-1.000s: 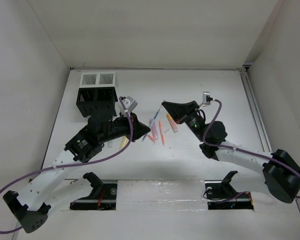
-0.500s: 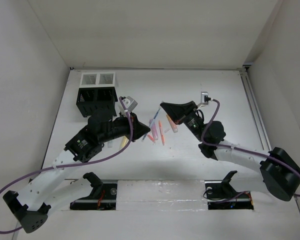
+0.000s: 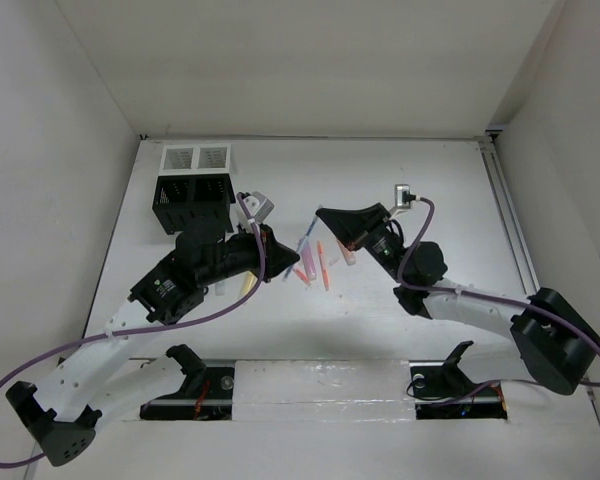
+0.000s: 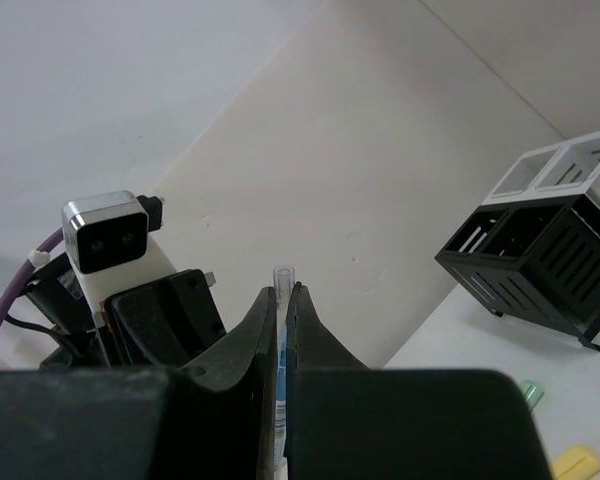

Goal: Sort the stationery into containers
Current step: Close the pen cap on the pen.

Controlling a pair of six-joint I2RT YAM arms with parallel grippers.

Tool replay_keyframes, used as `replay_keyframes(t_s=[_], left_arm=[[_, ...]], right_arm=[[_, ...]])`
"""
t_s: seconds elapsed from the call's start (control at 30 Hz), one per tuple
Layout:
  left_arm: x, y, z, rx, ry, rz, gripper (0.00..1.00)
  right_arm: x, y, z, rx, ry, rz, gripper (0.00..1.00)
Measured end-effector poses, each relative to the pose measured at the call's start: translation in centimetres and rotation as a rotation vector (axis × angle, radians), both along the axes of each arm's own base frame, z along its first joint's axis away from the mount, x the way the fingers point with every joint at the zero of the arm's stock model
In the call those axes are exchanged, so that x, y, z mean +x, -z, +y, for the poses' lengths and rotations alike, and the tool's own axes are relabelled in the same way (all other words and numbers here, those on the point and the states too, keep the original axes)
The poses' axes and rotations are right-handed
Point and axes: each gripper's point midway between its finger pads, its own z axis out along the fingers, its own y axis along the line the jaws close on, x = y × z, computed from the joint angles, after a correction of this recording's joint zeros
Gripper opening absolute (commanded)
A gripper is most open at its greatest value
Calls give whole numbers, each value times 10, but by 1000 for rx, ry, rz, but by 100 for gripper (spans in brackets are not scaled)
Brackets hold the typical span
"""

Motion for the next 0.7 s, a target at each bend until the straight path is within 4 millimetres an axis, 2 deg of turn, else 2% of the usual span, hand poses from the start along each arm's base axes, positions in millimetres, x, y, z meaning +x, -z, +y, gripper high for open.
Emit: replay_keyframes(t_s=[0.7], left_arm=[[2,-3,3,-14,-36,6,0]], right_arm=[[-6,1,13,19,-53,16,0]])
